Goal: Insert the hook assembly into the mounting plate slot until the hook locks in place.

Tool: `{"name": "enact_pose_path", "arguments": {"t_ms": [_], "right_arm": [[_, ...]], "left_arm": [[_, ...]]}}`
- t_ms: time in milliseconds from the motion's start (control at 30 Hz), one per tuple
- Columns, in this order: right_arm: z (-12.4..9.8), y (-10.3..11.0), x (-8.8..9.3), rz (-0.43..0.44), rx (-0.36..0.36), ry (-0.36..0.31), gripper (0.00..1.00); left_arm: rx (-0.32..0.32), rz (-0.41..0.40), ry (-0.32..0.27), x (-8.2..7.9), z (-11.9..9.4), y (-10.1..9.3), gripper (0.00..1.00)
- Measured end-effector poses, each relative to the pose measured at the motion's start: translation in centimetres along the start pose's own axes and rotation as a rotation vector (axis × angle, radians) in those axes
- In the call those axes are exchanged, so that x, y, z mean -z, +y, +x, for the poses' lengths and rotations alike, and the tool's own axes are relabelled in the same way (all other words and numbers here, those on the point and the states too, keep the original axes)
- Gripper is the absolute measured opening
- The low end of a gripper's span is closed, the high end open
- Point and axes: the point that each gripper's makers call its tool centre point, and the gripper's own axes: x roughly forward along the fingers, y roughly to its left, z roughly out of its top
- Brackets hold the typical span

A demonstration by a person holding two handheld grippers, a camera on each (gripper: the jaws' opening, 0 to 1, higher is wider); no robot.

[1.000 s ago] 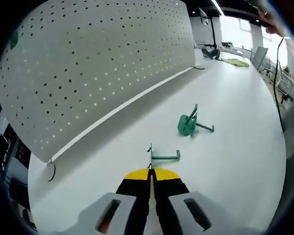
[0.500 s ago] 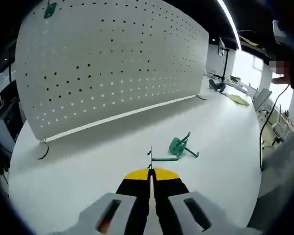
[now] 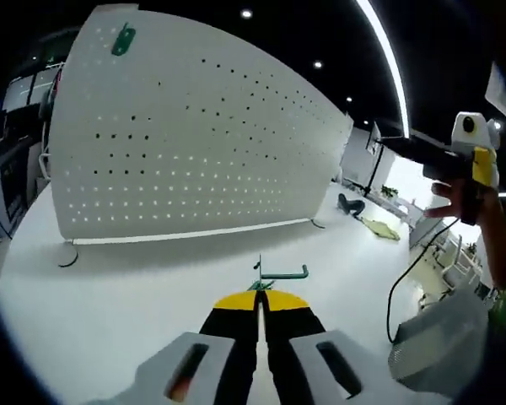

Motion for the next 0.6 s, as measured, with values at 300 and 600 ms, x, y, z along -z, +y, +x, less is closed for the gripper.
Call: {"name": "enact_pose_path", "arguments": {"t_ms": [300,600], "right_arm": [[-0.5,0.8,-0.8,0.023,-0.028,-0.023,0.75],[-0.9,2.9,-1.2,0.017,-0.102,-0.017,0.63]], "left_arm": [[0.152,0.007,-0.128,-3.4,-4.5,-4.1,0.01],[0.333,0.01,-0.185,-5.9,-8.5,-7.9,0.01]]}}
